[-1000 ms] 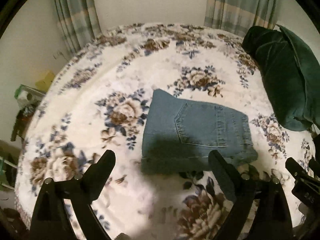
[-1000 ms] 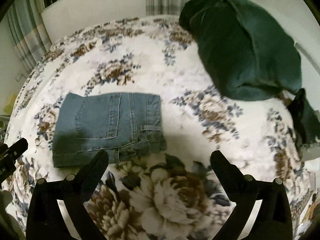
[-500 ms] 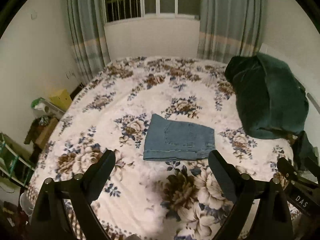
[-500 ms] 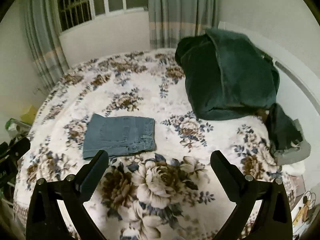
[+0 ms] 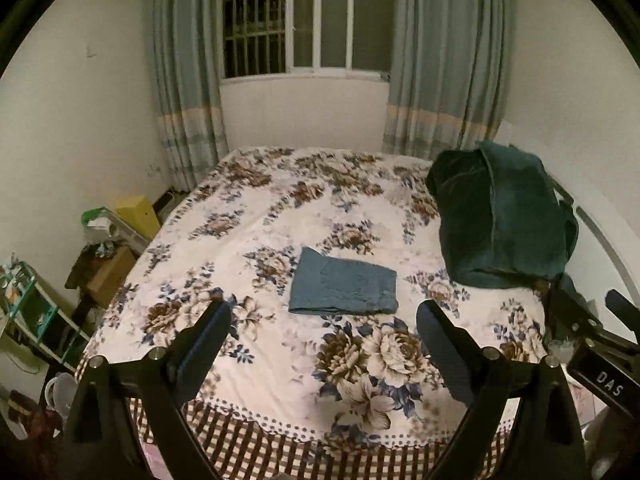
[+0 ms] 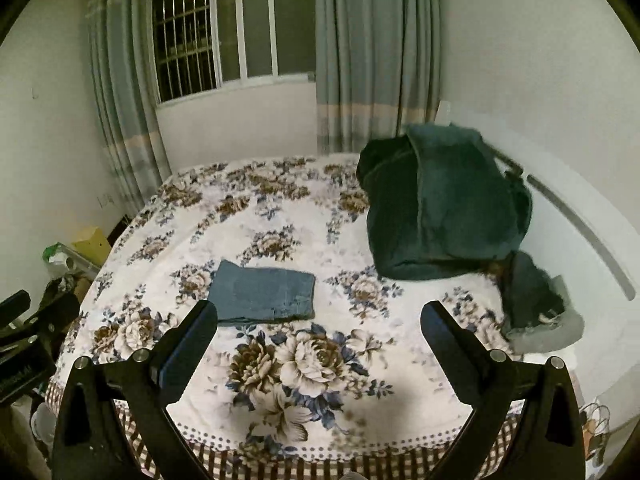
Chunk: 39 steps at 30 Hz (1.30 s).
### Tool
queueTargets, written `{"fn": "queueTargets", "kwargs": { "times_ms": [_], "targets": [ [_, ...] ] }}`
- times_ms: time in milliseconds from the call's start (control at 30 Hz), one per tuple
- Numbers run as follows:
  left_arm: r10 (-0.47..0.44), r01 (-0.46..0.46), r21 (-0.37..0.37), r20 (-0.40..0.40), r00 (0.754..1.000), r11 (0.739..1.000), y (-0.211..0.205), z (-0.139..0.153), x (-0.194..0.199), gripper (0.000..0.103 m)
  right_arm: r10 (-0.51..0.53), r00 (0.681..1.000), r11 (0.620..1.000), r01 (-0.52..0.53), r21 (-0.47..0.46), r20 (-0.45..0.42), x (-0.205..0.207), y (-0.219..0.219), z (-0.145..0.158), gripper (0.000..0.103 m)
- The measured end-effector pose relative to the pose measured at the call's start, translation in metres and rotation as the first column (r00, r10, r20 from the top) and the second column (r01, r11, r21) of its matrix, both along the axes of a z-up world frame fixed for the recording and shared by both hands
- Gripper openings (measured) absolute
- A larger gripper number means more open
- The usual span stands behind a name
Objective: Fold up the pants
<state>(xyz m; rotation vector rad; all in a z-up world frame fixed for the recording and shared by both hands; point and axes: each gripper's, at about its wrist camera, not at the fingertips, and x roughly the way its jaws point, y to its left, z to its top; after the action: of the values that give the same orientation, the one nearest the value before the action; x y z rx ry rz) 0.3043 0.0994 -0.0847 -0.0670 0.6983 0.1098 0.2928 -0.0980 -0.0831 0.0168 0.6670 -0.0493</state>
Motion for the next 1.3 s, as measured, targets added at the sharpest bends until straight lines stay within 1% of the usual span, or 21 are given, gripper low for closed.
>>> {"fn": "queueTargets", "kwargs": {
  "times_ms": [100, 200, 367, 500, 533, 567, 667, 900, 1300],
  "targets": [
    [0.006, -0.006, 0.006, 0.020, 1.000, 1.000, 0.003, 0.017, -0.018, 0.095, 0.013, 1.000, 1.000, -0.013, -0.014, 0.021, -0.024, 0.002, 0.026, 0.103],
    [0.005, -0.006, 0.006, 0.027, 1.000, 1.000, 0.006, 0.028, -0.032, 0.095, 0.031, 0.999, 0.999, -0.031, -0.012, 0.028, -0.045, 0.005, 0.048, 0.103],
    [0.002, -0.003, 0.022, 0.028, 1.000, 1.000, 0.003, 0.035, -0.050, 0.095, 0.051, 0.998, 0.999, -0.051, -0.003, 0.043, -0.069, 0.008, 0.070, 0.103],
    [0.004, -0.005, 0.015, 0.025, 1.000, 1.000, 0.004, 0.035, -0.058, 0.095, 0.063, 0.997, 0.998, -0.063, 0.003, 0.047, -0.079, 0.010, 0.076, 0.103],
    [0.004, -0.004, 0.015, 0.025, 1.000, 1.000, 0.004, 0.037, -0.062, 0.100, 0.066, 0.997, 0.998, -0.067, 0.004, 0.046, -0.076, 0.010, 0.074, 0.103],
    [0.002, -0.003, 0.019, 0.026, 1.000, 1.000, 0.005, 0.038, -0.062, 0.103, 0.071, 0.996, 0.997, -0.072, 0.008, 0.045, -0.077, 0.010, 0.074, 0.103],
    [0.015, -0.017, 0.050, 0.041, 0.999, 0.999, 0.004, 0.041, -0.066, 0.103, 0.070, 0.997, 0.997, -0.071, 0.015, 0.042, -0.079, 0.009, 0.073, 0.103],
    [0.022, -0.026, 0.059, 0.061, 0.998, 0.998, 0.007, 0.044, -0.073, 0.103, 0.068, 0.997, 0.998, -0.069, 0.009, 0.044, -0.082, 0.009, 0.071, 0.103],
    [0.017, -0.019, 0.058, 0.039, 0.999, 0.998, 0.010, 0.043, -0.073, 0.103, 0.075, 0.996, 0.997, -0.076, 0.009, 0.039, -0.086, 0.012, 0.074, 0.103]
  ]
}}
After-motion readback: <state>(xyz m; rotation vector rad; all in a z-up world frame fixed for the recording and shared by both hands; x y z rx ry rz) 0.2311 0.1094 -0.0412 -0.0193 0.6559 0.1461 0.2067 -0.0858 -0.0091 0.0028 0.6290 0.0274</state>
